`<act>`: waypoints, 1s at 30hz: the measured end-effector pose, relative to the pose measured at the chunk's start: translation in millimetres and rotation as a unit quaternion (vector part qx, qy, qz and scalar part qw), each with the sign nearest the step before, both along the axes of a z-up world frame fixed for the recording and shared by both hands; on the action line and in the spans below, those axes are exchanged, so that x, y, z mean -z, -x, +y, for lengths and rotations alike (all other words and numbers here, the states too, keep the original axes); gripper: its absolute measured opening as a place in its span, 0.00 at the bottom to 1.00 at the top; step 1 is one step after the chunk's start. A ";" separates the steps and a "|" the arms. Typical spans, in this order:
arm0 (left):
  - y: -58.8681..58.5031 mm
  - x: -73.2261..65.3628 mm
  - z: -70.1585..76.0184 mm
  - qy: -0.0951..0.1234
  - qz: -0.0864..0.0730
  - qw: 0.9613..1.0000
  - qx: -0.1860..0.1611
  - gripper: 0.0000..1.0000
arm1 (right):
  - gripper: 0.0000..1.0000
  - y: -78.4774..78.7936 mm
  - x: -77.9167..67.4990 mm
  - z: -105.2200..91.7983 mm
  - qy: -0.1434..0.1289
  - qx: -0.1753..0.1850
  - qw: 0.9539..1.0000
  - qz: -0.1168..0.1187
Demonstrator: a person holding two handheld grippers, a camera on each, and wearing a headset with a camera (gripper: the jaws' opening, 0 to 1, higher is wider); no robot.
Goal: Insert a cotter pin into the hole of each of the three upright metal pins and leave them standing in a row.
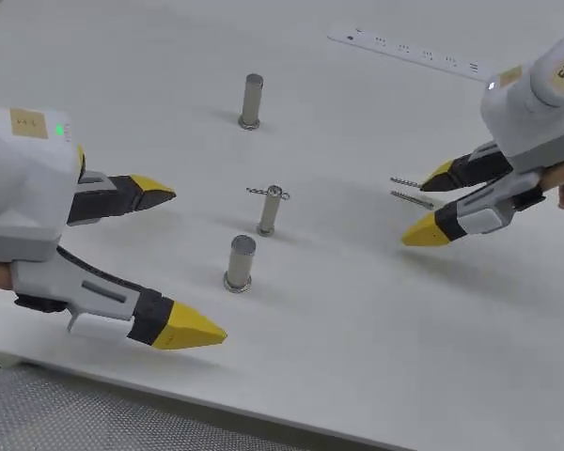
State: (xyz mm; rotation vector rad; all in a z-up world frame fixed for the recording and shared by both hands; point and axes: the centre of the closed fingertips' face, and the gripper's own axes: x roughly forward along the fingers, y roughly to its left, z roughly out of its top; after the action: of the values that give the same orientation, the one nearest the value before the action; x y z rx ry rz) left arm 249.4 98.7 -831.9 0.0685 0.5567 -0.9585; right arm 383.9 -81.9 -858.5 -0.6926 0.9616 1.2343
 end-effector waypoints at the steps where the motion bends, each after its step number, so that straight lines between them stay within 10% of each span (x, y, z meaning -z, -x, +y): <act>1: -0.1 0.5 0.5 -0.001 0.001 1.000 0.000 0.99 | 0.53 1.2 1.5 -0.3 0.004 -0.005 1.000 0.003; 23: 1.6 3.1 2.1 -0.001 0.014 1.000 0.002 0.97 | 0.27 -16.6 9.1 -3.6 0.066 -0.034 0.997 0.012; 30: 0.2 5.7 6.6 0.003 0.025 1.000 -0.012 0.96 | 0.12 -27.2 12.2 -5.5 0.098 -0.064 0.993 -0.017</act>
State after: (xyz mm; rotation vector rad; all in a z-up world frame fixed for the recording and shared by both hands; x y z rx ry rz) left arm 249.2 105.3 -837.6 0.0320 0.5996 -0.9402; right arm 411.1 -87.4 -870.7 -0.9401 1.0319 1.2460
